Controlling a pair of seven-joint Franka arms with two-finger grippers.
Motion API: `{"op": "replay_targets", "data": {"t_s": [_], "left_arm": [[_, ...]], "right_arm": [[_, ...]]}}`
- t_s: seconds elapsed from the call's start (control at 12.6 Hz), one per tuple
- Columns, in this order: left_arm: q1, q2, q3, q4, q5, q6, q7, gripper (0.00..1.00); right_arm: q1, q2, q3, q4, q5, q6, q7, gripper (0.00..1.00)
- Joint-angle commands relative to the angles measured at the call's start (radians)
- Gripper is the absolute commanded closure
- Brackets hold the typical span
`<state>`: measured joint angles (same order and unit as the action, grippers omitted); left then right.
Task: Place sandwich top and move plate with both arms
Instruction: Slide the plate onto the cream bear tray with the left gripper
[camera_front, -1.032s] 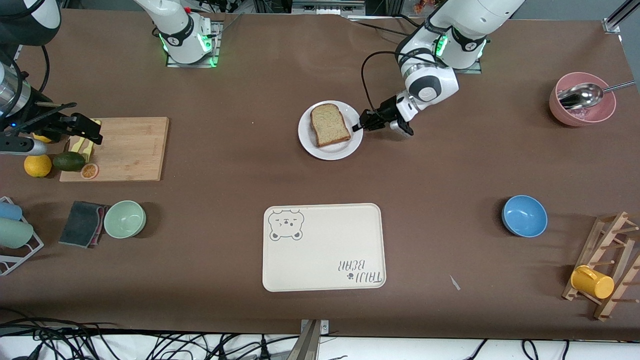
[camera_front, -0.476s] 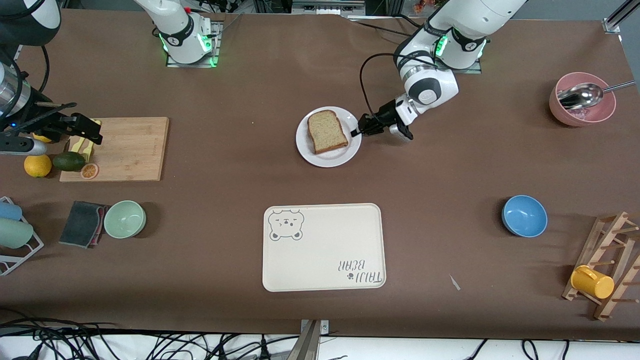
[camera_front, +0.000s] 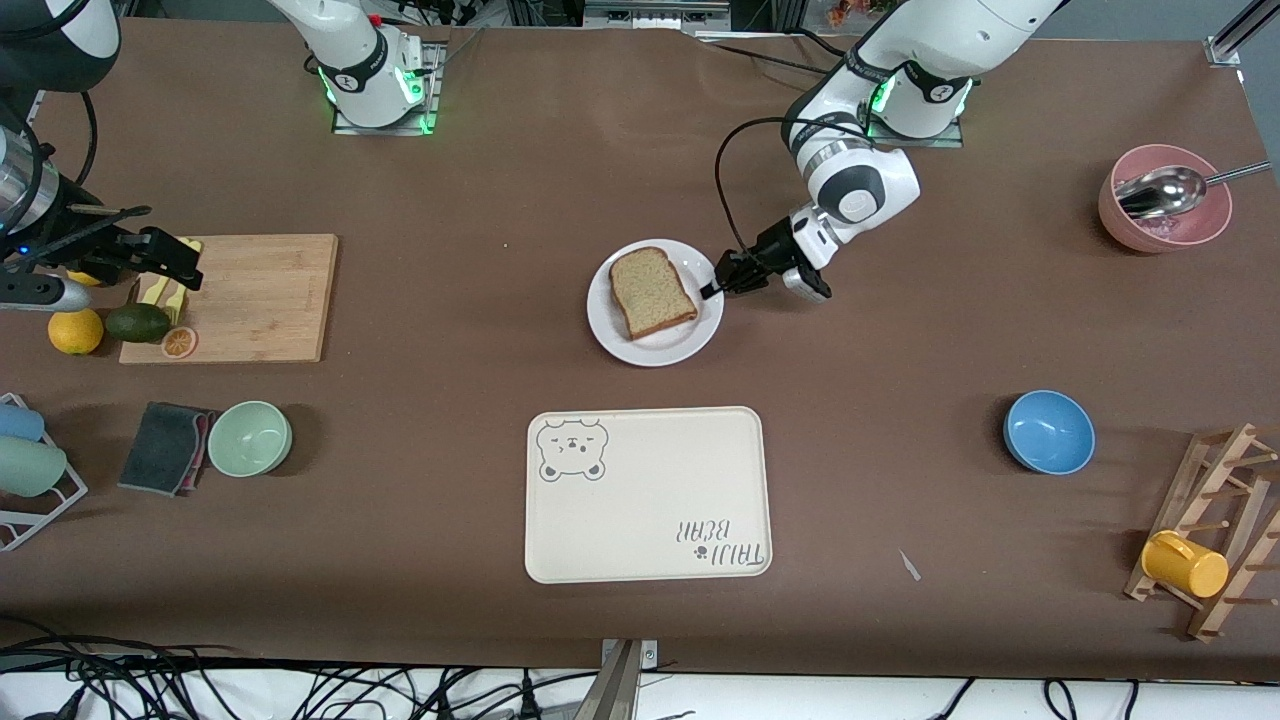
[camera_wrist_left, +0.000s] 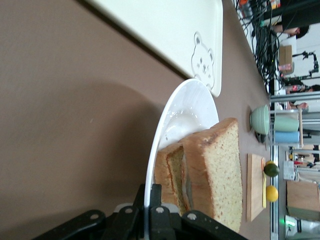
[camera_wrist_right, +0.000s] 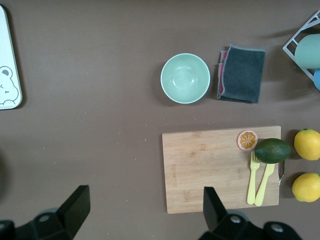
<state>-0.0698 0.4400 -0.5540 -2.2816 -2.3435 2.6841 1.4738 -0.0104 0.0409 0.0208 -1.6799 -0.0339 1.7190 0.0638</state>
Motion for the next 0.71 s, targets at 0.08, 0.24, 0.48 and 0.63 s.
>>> {"op": "replay_targets", "data": {"t_s": [0.08,0.24,0.48,0.63], "left_arm": [[0.002,0.057,-0.006,0.155,-0.028,0.054,-0.044,1.0],[0.002,0.129,0.005,0.268,-0.027,0.1,-0.043,1.0],[-0.001,0.222,0.04,0.42,-0.016,0.114,-0.043,1.0],[-0.013,0.307,0.068,0.546,-0.007,0.128,-0.043,1.0]], "right_arm": [[-0.005,-0.003,0.007,0.006,-0.014,0.001,0.018,0.0],[-0.003,-0.003,0.008,0.006,-0.014,0.002,0.019,0.0],[-0.003,-0.003,0.007,0.006,-0.014,0.002,0.018,0.0],[-0.003,-0.003,0.008,0.006,-0.014,0.002,0.018,0.0]]}}
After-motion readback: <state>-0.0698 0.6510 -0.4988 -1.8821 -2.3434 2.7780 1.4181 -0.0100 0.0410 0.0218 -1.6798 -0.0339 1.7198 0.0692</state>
